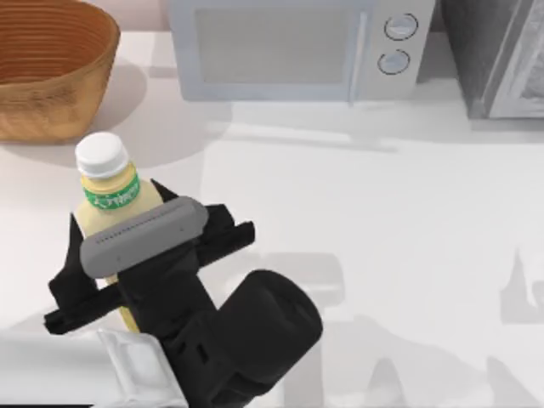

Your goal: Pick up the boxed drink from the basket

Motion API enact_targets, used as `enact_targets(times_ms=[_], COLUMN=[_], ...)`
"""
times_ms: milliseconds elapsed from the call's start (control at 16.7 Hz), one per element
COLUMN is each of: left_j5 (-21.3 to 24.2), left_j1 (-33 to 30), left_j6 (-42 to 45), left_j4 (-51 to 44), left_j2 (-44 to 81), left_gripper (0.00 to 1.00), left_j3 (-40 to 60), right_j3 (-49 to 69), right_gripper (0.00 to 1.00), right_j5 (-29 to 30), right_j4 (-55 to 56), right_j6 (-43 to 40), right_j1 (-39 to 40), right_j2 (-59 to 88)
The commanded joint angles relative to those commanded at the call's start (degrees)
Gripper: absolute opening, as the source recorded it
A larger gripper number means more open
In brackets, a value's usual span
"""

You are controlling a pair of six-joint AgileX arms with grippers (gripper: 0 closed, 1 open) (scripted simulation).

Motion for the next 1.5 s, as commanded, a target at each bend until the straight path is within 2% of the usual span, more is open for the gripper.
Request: enact_targets(times_ms=[60,120,300,480,660,1200,1380,1500], left_j5=[0.00,6.64,6.51,5.50,3.83,0.92,1.04,1.18], left_j1=[0.00,0.46,0.56,0.94,1.79,7.17,9.12,10.08], left_j6=[0.00,0.51,-1.43,-8.77,-21.44,-69.65,-80.77,-85.20], left_j4=[0.00,5.05,3.18,-3.82,-15.63,-61.50,-72.72,-77.16], left_j2=[0.00,3.71,4.42,6.90,10.56,21.50,23.63,24.48], left_gripper=[0.00,0.00,0.00,0.00,0.00,0.00,0.00,0.00], left_j3=[0.00,-0.76,-0.13,1.98,4.91,13.96,15.96,16.81], right_j3=[0.00,0.00,0.00,0.00,0.00,0.00,0.00,0.00], right_gripper=[1.00,1.00,1.00,1.00,1.00,1.00,1.00,1.00], right_j5=[0.00,0.00,0.00,0.00,0.00,0.00,0.00,0.00], right_j4=[0.00,0.00,0.00,0.00,0.00,0.00,0.00,0.00], right_j6=[0.00,0.00,0.00,0.00,0.00,0.00,0.00,0.00], right_j1=[0.00,0.00,0.00,0.00,0.00,0.00,0.00,0.00], right_j2=[0.00,0.00,0.00,0.00,0.00,0.00,0.00,0.00])
